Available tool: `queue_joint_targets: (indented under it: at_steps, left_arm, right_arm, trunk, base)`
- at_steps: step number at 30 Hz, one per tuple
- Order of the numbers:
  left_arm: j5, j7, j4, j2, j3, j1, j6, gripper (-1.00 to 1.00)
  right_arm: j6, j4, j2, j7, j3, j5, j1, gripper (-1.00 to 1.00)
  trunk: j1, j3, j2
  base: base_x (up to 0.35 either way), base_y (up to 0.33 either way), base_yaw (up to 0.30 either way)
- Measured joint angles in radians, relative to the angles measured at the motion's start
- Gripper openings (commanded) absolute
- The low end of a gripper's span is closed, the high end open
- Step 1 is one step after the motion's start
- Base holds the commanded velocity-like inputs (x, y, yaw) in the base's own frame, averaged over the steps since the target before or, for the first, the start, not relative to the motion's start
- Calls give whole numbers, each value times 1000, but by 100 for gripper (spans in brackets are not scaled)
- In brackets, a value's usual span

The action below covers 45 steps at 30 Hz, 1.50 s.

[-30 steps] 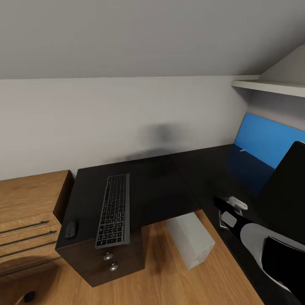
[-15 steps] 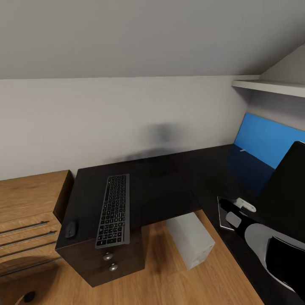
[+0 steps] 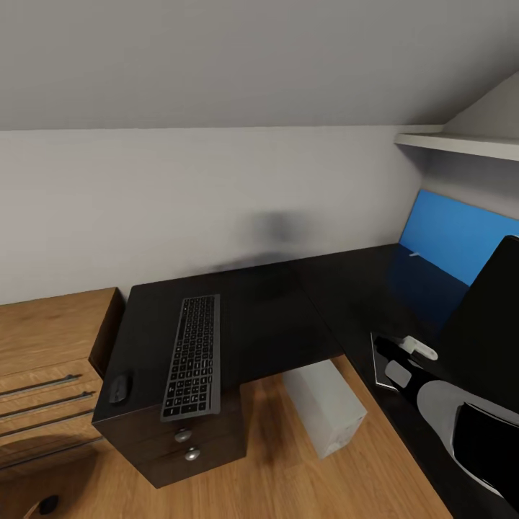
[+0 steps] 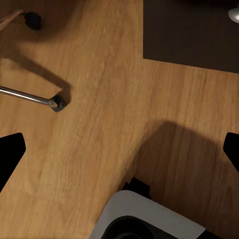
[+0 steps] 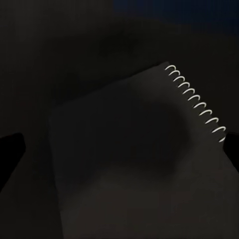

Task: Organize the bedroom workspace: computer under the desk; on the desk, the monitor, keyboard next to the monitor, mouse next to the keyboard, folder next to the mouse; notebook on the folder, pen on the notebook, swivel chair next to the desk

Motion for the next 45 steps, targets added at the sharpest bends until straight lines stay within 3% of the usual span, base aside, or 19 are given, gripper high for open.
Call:
queue_joint_targets:
  at_steps: [14,37,45]
  left_arm:
    - [0,-3,3,0,0,0,0,100]
    - [-1,-3,3,-2,-4,0,0,100]
    - [-1,-4,3,-2,-6,0,0,100]
  right_arm:
    - [-111,1,0,-6,2,0,0,100]
    - [-117,2,1,-2,3,-2,0,100]
    - [-114,1,1,-2,4,-2,0,100]
  trunk:
    - [0,0,0]
    - [0,0,0]
    - [0,4,0]
  base:
    - [0,0,0]
    - [0,0,-4]
    - [0,0,-147]
